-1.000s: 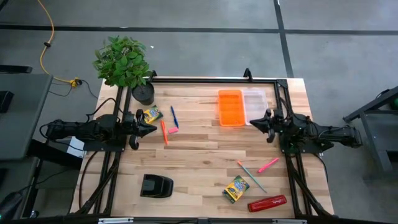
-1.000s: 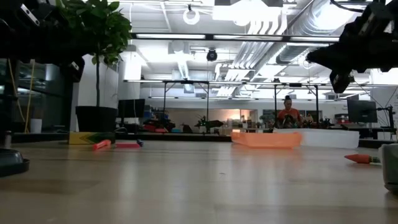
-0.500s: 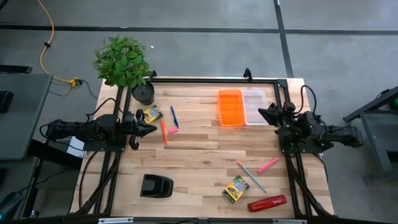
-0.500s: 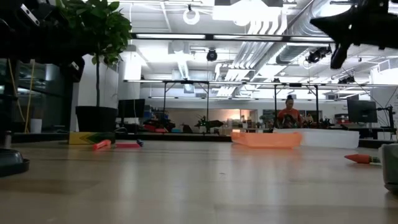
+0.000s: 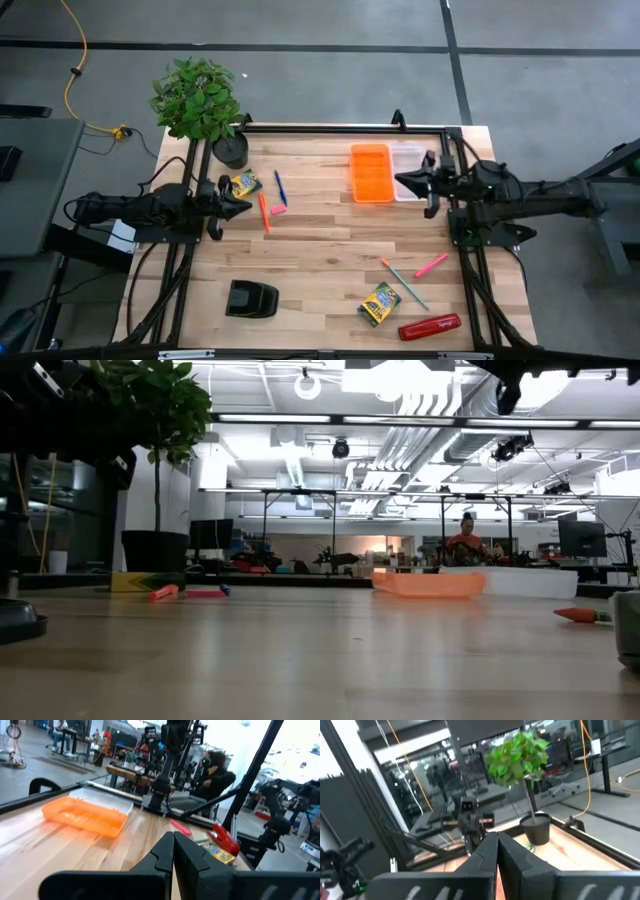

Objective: Pack school essentials
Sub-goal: Put the blue pencil into the orange supply box

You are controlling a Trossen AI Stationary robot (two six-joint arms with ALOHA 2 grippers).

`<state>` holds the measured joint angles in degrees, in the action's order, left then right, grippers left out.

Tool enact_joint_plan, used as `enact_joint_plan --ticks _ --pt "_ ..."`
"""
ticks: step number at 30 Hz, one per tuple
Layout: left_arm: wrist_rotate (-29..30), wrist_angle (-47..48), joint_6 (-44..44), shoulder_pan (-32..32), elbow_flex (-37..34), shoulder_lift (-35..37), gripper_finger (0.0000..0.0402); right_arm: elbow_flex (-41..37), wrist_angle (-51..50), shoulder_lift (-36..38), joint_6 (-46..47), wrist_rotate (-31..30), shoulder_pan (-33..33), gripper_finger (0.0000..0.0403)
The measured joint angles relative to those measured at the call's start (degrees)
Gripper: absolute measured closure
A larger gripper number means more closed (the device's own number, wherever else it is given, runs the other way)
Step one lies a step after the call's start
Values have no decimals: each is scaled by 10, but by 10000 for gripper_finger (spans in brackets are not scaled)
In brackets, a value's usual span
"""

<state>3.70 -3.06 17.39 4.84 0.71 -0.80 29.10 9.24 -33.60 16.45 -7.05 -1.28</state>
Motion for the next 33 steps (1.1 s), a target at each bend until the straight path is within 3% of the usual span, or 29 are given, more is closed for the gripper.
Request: enact_joint_plan --ticks 11,15,26,33 --pt "47 -120 87 0 22 -5 401 11 47 -91 42 28 1 403" --pt "25 -51 50 -1 105 -54 401 11 107 -110 41 42 1 403" --pt "-2 124 -87 -1 393 -282 402 11 167 -133 -1 46 3 403" --pt "-5 148 -87 -1 452 -332 402 12 189 -133 -30 54 3 403"
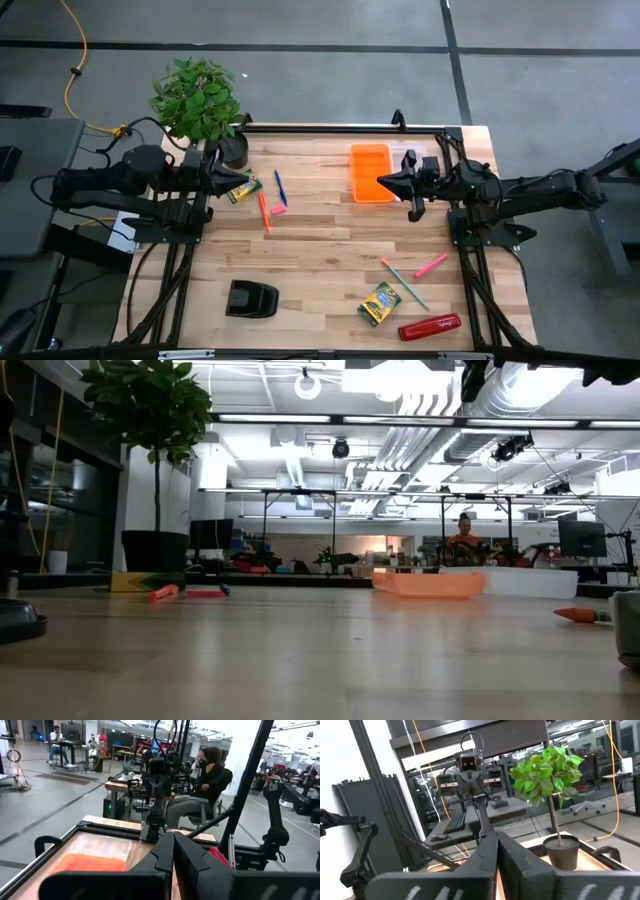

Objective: Pack school essentials
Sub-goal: Put the blue pencil into the orange supply box

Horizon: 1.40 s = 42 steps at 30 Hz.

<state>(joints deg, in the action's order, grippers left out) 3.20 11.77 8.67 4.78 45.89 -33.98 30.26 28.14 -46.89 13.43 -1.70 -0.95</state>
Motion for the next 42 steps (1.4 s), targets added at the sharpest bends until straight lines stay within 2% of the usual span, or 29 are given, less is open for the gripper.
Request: enact_joint_plan --ticks 22,26,28,33,36,39,42 --pt "0 2 16 0 0 -3 401 0 52 0 25 4 0 403" --pt "0 2 17 0 0 -3 401 27 44 -4 114 6 2 403" --pt "0 2 17 0 0 -3 402 70 -44 -13 138 21 13 403" --pt "0 2 17 0 0 -3 401 211 -431 -86 211 33 69 403" --pt "0 2 17 0 0 -3 402 276 -615 -137 304 34 102 403" --pt "0 2 17 0 0 -3 401 302 -724 -186 384 46 132 403" --pt "0 2 17 0 0 -3 402 301 -749 -218 465 47 158 402"
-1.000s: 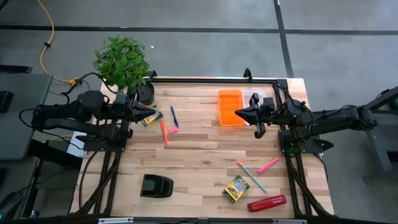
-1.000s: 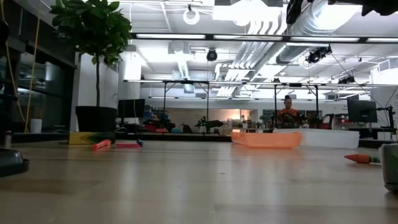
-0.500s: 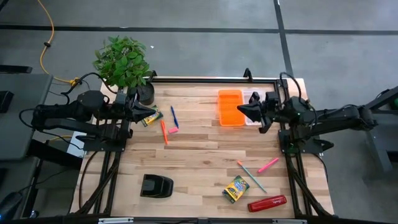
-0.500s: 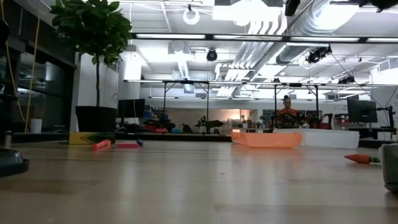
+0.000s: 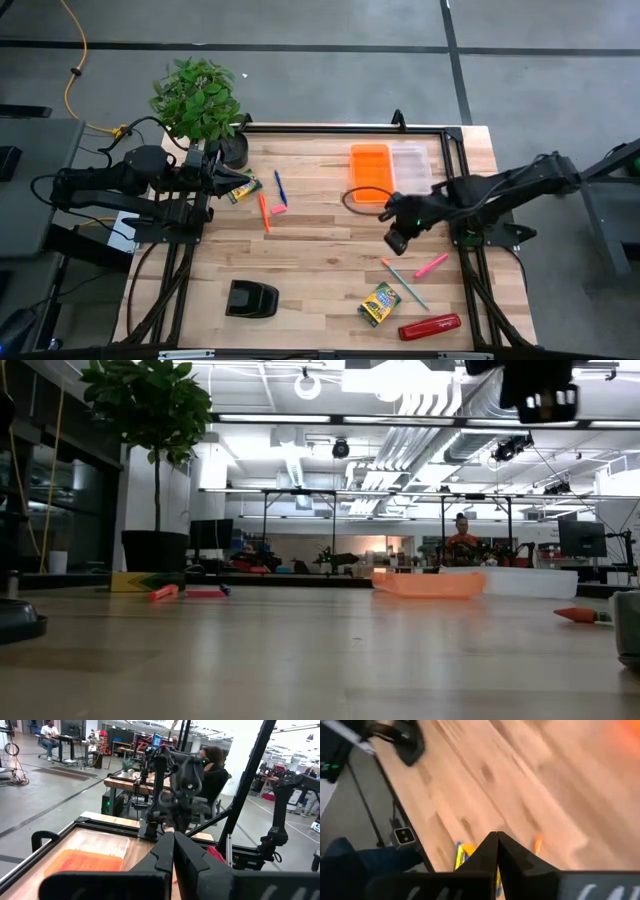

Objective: Pack school essentials
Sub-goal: Put the blue pencil into the orange supply box

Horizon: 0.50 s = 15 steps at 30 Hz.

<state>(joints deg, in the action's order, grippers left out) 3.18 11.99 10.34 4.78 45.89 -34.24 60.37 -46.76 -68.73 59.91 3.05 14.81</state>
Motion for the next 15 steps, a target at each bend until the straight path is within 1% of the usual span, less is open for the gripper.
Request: enact_joint_plan --ticks 3,7,9,13,15 --pt "0 0 0 0 0 0 401 -12 -9 -35 66 0 16 402" --pt "0 0 0 0 0 0 402 -13 -11 -84 90 -1 27 402" --pt "0 0 0 0 0 0 401 -13 -12 -110 117 0 30 402" --pt "0 0 0 0 0 0 401 -13 -16 -163 136 38 37 400" --pt "0 0 0 0 0 0 401 -13 -16 -185 141 57 48 391"
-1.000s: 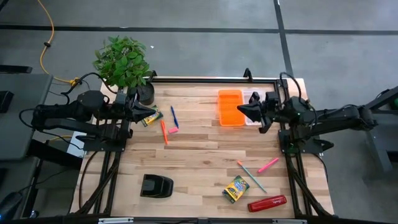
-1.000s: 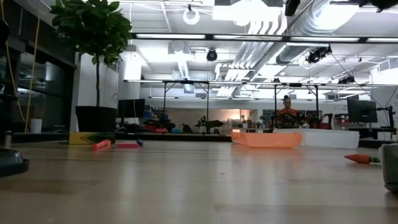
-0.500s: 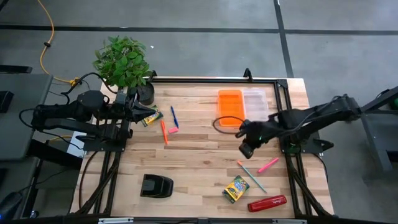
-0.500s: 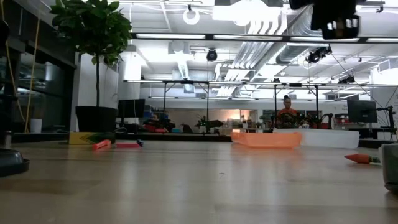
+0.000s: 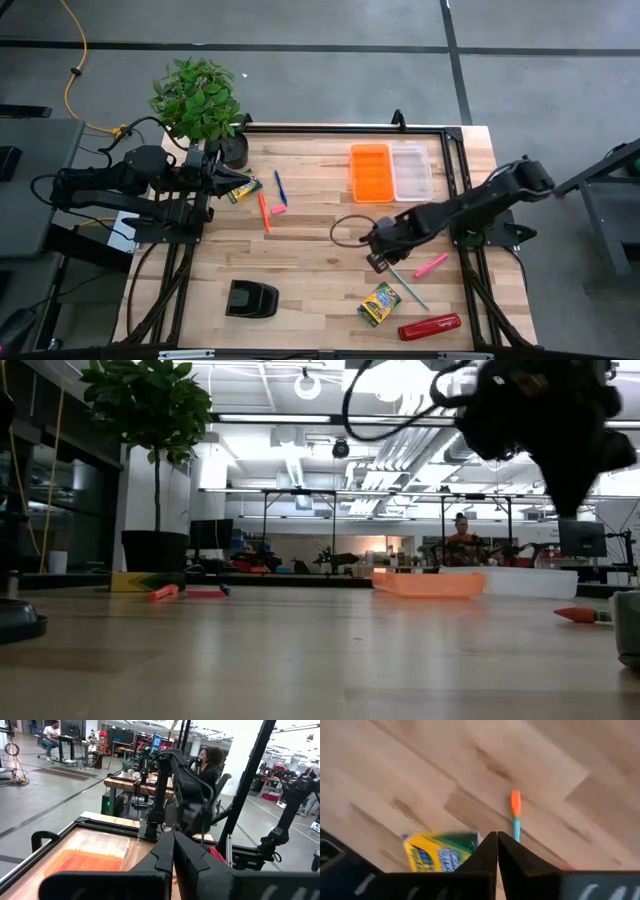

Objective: Pack school essentials
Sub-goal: Put the blue pencil into the orange supply box

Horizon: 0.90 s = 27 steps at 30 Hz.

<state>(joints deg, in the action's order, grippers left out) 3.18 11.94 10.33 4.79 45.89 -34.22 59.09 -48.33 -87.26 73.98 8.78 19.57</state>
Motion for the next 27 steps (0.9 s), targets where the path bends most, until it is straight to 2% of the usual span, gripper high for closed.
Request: enact_joint_plan --ticks 3,7,13,18,27 --pt "0 0 0 0 0 0 401 0 0 -32 8 12 21 360" --pt "0 -1 0 0 0 0 401 0 0 -70 7 13 47 298" --pt "0 -2 0 0 0 0 401 0 1 -103 -7 -18 52 229" --pt "0 -2 0 0 0 0 402 0 2 -114 -22 -29 34 219" --pt "0 -2 0 0 0 0 401 0 14 -139 -55 14 4 251"
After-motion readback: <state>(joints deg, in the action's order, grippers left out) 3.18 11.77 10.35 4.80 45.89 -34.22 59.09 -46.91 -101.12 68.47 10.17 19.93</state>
